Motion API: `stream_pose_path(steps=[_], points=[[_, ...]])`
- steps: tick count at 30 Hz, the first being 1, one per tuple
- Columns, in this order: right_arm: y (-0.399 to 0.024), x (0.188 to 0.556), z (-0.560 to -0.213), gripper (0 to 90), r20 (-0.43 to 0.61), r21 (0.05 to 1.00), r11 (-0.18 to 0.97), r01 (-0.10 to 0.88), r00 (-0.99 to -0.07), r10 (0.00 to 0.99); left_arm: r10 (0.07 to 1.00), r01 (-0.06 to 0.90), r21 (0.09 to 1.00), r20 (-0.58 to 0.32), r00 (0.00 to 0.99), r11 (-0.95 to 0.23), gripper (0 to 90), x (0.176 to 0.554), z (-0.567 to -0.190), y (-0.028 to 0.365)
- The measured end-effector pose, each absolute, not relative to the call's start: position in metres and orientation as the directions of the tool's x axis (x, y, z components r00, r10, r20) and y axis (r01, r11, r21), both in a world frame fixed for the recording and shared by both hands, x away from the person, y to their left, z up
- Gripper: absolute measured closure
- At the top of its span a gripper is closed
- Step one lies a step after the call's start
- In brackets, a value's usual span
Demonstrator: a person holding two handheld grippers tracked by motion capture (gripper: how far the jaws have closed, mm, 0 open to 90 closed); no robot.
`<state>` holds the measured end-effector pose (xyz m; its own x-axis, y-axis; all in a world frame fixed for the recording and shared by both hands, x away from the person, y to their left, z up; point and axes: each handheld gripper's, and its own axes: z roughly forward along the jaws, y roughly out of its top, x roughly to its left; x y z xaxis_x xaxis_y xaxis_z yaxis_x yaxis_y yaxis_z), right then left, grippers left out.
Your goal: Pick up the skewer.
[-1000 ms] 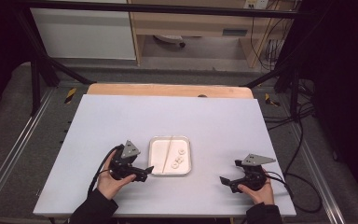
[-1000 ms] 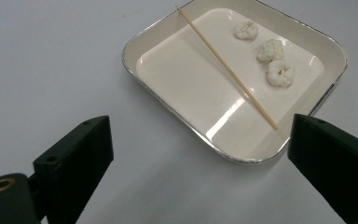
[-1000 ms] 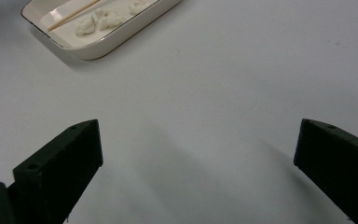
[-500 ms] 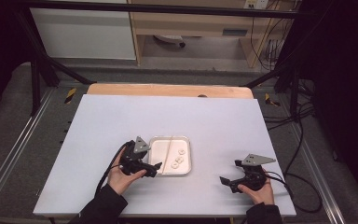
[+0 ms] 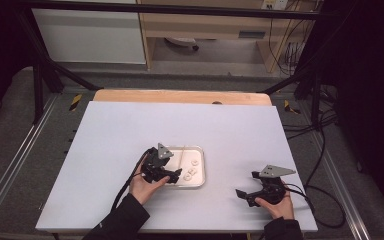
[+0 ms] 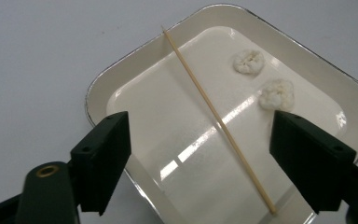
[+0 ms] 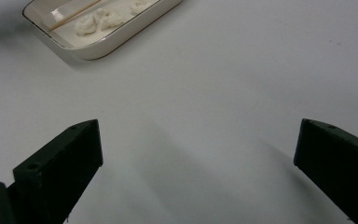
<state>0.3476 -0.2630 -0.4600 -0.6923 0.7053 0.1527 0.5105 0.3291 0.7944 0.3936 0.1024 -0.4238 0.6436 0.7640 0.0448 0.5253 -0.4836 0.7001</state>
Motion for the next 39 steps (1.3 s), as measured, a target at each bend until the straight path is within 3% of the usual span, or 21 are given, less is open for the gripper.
stream_pose_path(steps=[16,22,39], points=[[-0.263,0.348,-0.460,1.6,0.152,0.795,0.329,0.510,-0.693,0.705,0.788,0.564,0.679,0.035,0.614,-0.470,49.4,0.397,-0.435,0.087],[-0.263,0.348,-0.460,1.6,0.154,0.796,0.328,0.509,-0.693,0.704,0.796,0.575,0.680,0.021,0.606,-0.455,63.5,0.396,-0.438,0.082],[-0.263,0.348,-0.460,1.6,0.157,0.796,0.326,0.510,-0.694,0.702,0.834,0.611,0.685,-0.008,0.552,-0.397,80.9,0.392,-0.443,0.076]])
